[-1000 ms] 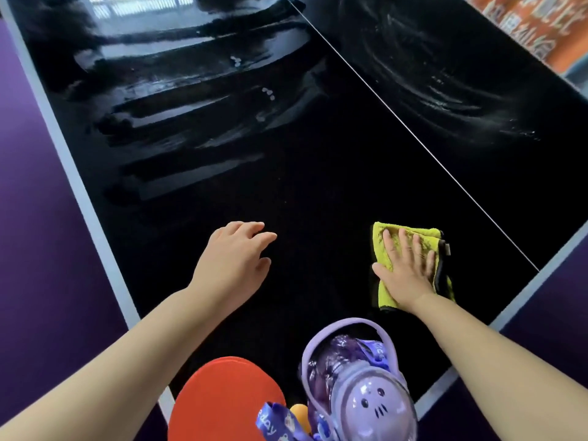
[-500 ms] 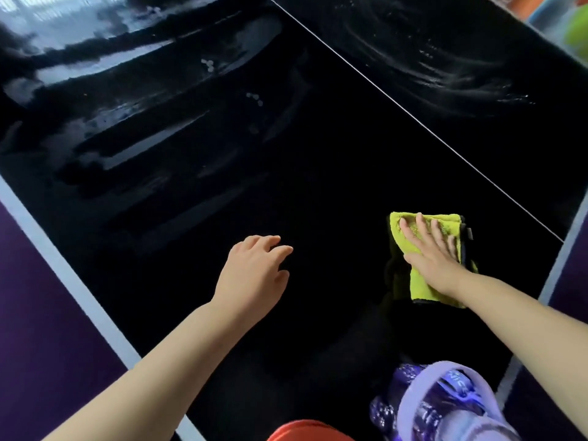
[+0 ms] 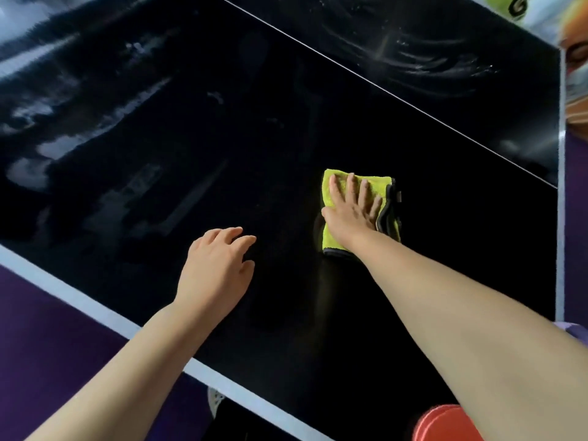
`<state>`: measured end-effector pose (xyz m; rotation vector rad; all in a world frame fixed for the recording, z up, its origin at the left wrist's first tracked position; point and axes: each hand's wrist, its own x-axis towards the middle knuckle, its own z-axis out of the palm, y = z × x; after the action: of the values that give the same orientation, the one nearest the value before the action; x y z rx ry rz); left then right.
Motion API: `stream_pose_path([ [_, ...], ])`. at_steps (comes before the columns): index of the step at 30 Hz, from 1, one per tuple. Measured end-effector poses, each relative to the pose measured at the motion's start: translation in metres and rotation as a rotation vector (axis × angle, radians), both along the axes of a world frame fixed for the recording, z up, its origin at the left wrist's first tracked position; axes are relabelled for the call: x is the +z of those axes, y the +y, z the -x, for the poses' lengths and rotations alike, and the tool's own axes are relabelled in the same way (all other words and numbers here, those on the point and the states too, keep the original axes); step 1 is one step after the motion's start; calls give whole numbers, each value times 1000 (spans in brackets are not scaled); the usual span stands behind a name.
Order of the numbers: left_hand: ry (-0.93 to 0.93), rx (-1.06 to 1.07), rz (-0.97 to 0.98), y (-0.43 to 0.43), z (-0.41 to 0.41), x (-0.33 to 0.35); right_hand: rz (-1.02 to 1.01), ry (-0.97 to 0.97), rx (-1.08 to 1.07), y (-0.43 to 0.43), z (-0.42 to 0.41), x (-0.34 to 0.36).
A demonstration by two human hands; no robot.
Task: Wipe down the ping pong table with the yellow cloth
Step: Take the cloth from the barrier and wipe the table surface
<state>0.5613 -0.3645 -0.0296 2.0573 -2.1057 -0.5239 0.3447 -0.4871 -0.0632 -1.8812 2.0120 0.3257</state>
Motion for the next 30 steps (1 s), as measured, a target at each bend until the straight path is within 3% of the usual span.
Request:
stream_pose_path([
  [6, -89, 45, -69, 4, -39, -3, 19, -80, 82, 29, -95, 0],
  [10, -75, 73, -114, 10, -24, -3, 34, -106, 209, 64, -111, -3],
  [15, -80, -36, -148, 14, 16, 1, 98, -58, 232, 82, -74, -4],
  [24, -57, -251, -126, 29, 102, 18, 121, 2, -124, 118, 39, -6],
  [30, -23, -368, -93, 48, 138, 29, 111, 41, -241, 152, 110, -1],
])
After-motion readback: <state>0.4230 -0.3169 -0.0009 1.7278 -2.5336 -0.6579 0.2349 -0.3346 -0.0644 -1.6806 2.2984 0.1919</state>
